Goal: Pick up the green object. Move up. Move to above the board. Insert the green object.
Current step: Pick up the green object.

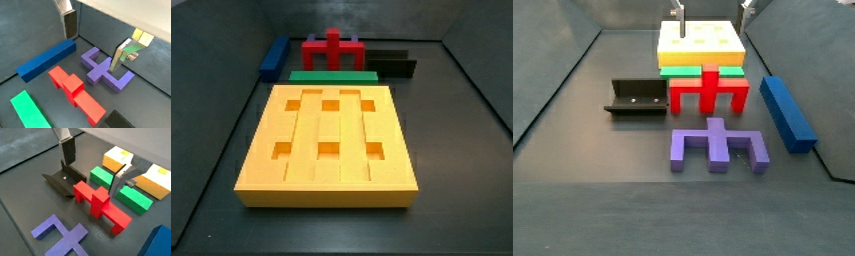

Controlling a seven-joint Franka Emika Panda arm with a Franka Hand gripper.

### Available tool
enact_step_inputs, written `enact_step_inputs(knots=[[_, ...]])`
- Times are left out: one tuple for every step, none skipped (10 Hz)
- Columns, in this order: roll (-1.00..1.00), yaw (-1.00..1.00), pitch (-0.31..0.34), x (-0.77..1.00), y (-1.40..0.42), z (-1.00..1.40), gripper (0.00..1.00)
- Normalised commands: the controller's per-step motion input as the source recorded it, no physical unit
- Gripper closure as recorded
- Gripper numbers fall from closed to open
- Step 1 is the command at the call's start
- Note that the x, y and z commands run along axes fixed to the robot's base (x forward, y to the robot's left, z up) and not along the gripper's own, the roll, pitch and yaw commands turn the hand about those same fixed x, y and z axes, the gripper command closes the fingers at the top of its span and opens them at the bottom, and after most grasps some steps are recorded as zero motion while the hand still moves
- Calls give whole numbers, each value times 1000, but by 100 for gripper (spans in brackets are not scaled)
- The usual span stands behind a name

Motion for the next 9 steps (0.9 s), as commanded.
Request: enact_step_inputs(knots=[[0, 0, -3, -63, 0, 0, 0], [0, -334, -87, -251, -260, 106, 0], [-17, -671, -3, 0, -489, 149, 0], [-84, -746, 0, 57, -371, 129, 0], [-100, -809, -14, 40, -269, 114, 0], [-96, -874, 0, 69, -211, 174, 0], [-59, -914, 0, 60, -214, 134, 0], [-30, -914, 0, 51, -249, 97, 0], [-27, -911, -4, 34, -257, 23, 0]])
